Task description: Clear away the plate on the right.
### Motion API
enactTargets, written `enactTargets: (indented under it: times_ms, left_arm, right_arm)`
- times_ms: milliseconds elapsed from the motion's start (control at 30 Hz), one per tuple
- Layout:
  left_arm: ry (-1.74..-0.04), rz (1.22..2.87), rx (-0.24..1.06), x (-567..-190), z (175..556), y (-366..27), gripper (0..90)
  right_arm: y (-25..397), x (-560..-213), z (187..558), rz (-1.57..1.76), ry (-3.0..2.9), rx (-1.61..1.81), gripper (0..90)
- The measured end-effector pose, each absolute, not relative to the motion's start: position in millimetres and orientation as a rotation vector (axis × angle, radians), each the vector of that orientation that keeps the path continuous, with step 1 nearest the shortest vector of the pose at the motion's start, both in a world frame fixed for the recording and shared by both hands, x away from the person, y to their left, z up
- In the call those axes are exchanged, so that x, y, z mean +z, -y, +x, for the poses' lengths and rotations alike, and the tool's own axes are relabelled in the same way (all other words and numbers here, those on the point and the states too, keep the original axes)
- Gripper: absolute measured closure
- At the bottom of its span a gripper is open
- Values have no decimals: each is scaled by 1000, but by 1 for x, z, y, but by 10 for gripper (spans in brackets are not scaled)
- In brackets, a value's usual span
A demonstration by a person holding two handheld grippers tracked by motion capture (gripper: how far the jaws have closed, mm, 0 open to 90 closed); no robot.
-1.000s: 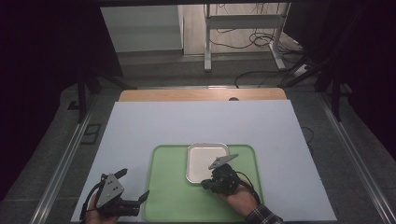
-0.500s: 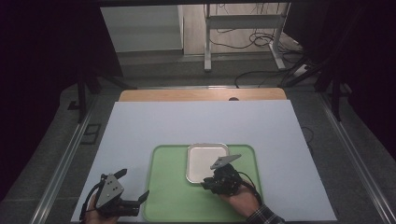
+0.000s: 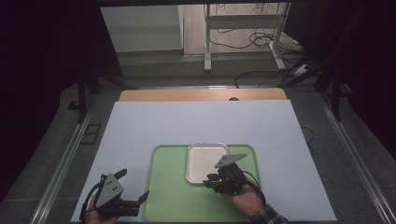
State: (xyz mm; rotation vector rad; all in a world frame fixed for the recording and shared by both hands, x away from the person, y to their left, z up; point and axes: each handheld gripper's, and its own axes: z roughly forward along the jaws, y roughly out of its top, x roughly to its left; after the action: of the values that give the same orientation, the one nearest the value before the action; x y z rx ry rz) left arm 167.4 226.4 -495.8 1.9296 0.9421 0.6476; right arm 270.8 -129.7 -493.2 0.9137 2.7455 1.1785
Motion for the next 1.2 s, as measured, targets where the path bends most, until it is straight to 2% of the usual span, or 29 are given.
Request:
enactTargets:
  times_ms: [1200]
  left_arm:
    - [-973,1926,618,-495,168,-227,3]
  right_arm:
    - [155,-471,274,919,-2599,1192,460]
